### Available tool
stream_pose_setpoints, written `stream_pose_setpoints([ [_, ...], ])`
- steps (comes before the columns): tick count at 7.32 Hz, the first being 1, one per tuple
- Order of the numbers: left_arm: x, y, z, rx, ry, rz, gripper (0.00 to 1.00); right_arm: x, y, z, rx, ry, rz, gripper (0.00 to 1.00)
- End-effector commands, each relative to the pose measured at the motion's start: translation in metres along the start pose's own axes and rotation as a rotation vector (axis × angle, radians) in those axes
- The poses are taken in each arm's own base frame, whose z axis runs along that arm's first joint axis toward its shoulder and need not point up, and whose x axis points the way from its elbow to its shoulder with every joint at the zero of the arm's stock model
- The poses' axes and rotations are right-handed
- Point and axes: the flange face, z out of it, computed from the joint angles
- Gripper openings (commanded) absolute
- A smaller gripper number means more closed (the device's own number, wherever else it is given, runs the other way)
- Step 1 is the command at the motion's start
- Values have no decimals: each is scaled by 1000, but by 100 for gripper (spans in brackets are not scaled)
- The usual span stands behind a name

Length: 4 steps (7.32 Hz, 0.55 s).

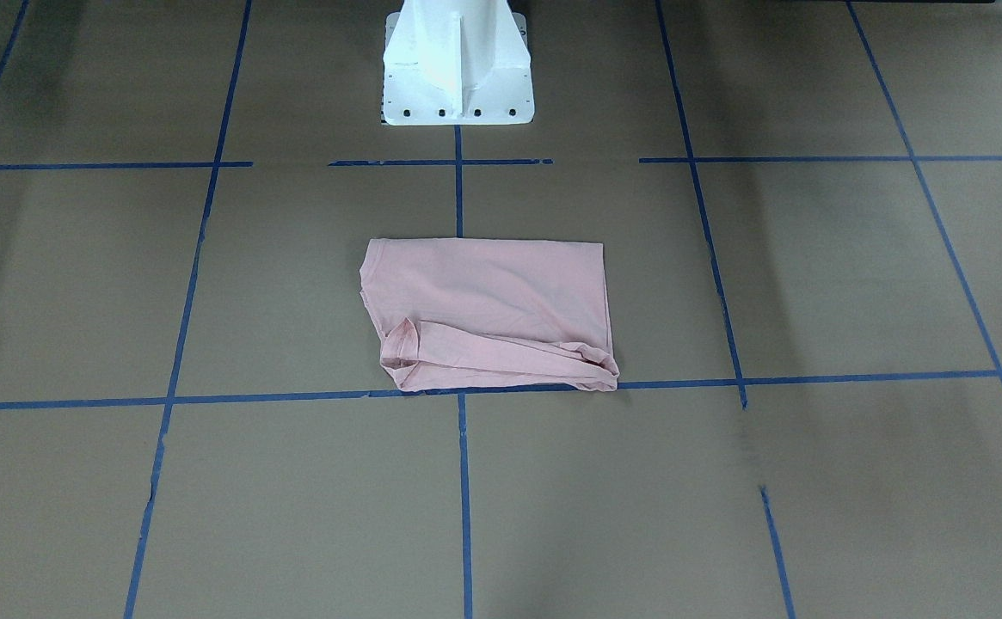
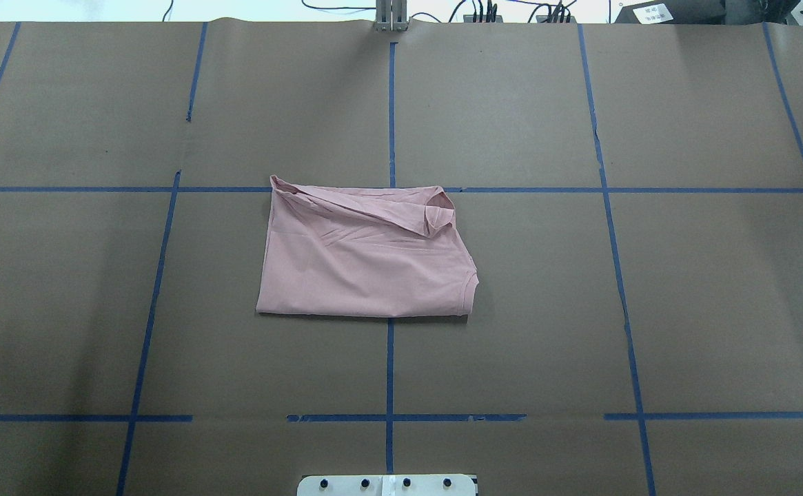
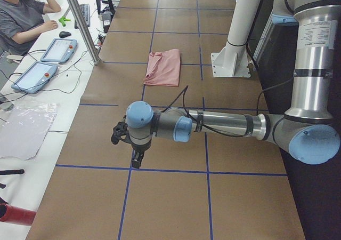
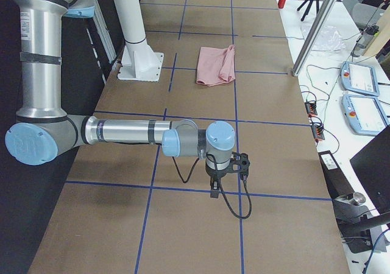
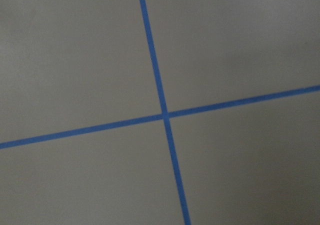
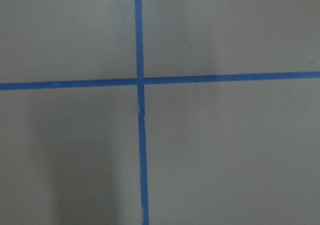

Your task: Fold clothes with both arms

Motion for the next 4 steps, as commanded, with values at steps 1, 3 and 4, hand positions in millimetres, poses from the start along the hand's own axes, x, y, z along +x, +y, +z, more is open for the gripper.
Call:
stream_pose_setpoints([
  [1, -7, 11, 1, -17, 9, -101, 100, 10, 9, 9, -18, 3, 17, 100],
  [3, 8, 4, -15, 13, -8, -69, 100, 10, 9, 9, -13, 1, 16, 100],
  [4, 9, 5, -16, 17, -8, -65, 100, 9, 9, 9, -14, -2, 17, 100],
])
